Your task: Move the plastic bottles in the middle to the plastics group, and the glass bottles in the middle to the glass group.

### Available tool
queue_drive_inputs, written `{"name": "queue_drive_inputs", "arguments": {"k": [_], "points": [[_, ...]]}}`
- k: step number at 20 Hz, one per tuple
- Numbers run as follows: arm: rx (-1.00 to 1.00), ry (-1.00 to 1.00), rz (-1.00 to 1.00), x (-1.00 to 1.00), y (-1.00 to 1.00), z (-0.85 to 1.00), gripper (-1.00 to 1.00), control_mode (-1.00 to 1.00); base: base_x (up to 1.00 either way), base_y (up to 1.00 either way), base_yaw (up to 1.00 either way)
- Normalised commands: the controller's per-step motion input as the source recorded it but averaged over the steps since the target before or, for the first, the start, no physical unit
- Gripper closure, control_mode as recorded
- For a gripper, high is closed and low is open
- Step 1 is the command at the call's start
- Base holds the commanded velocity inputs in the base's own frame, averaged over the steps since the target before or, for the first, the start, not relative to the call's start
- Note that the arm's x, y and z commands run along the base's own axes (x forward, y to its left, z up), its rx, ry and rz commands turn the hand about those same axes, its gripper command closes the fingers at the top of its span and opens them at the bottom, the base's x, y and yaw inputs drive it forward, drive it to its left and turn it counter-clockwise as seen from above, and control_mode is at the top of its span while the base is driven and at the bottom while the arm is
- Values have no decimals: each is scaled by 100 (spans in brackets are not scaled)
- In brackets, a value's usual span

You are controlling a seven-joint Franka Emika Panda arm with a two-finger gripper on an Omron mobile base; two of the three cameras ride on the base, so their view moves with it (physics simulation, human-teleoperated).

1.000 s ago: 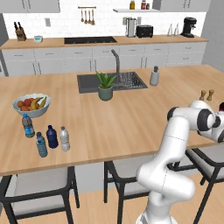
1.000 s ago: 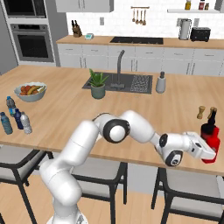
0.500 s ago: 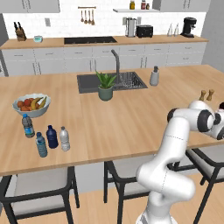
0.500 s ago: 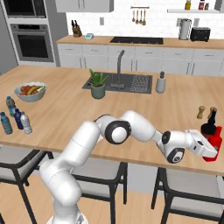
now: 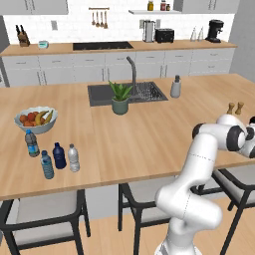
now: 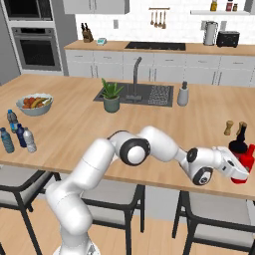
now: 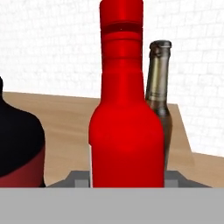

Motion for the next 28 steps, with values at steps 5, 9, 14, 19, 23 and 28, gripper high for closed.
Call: {"name": "queue_drive_inputs", "arguments": {"k": [5, 9, 14, 19, 23, 28], "points": [[0, 0, 0, 2, 0, -57, 100, -100, 0, 0, 0], [0, -1, 0, -4, 0, -58, -100, -100, 0, 0, 0], [0, -7, 0, 0, 4, -34, -100, -100, 0, 0, 0], [0, -6, 0, 0, 22, -30, -100, -100, 0, 0, 0], [0, -6, 0, -1, 21, -17, -100, -100, 0, 0, 0], [0, -9, 0, -10, 21, 0, -100, -100, 0, 0, 0]]}}
